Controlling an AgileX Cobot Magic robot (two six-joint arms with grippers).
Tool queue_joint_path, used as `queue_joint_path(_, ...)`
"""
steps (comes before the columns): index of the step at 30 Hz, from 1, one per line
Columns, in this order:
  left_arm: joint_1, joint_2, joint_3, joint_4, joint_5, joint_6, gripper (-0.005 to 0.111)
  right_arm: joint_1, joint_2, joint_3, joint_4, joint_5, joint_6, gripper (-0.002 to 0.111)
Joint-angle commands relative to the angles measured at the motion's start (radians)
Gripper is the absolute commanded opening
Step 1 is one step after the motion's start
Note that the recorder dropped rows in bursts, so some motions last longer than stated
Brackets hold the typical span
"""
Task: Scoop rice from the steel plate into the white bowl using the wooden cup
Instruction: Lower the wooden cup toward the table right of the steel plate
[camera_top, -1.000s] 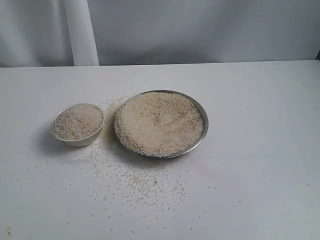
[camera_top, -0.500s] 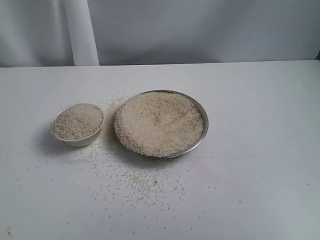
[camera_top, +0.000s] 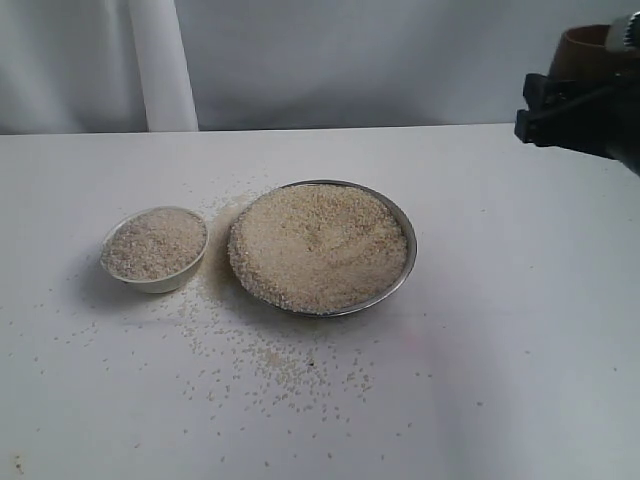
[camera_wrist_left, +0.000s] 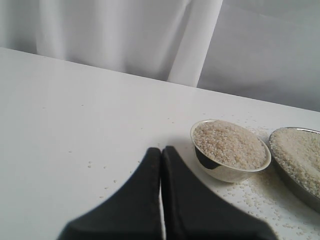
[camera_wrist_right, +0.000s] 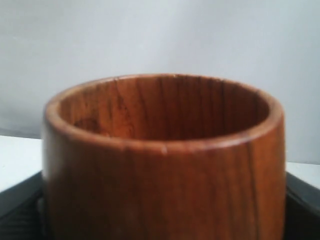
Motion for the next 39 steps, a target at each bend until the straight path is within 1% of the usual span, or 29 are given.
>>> queue_joint_path(1, -0.005, 0.0, 0.002, -0.004, -0.006, -0.002, 0.0, -0.006, 0.168, -0.077, -0.021, -0.033, 0.027, 0.0)
queue_joint_path(6, -0.005, 0.0, 0.002, -0.004, -0.006, -0.002, 0.0, -0.006, 0.347, -0.098, -0.031, -0.092, 0.029, 0.0)
queue_joint_path(9, -0.005, 0.0, 0.002, -0.004, -0.006, -0.002, 0.0, -0.006, 0.434, -0.098, -0.031, -0.098, 0.055, 0.0)
queue_joint_path(15, -0.005, 0.0, 0.002, -0.004, -0.006, -0.002, 0.0, -0.006, 0.539, -0.098, -0.055, -0.195, 0.132, 0.0)
queue_joint_path(19, -0.005, 0.0, 0.002, -0.004, -0.006, -0.002, 0.0, -0.006, 0.583, -0.098, -0.155, -0.32, 0.201, 0.0)
queue_joint_path(23, -0.005, 0.0, 0.002, -0.004, -0.006, -0.002, 0.0, -0.006, 0.611, -0.098, -0.208, -0.397, 0.249, 0.0)
queue_joint_path(39, -0.005, 0.0, 0.002, -0.004, -0.006, -0.002, 0.0, -0.006, 0.621, -0.098, -0.196, -0.409, 0.254, 0.0)
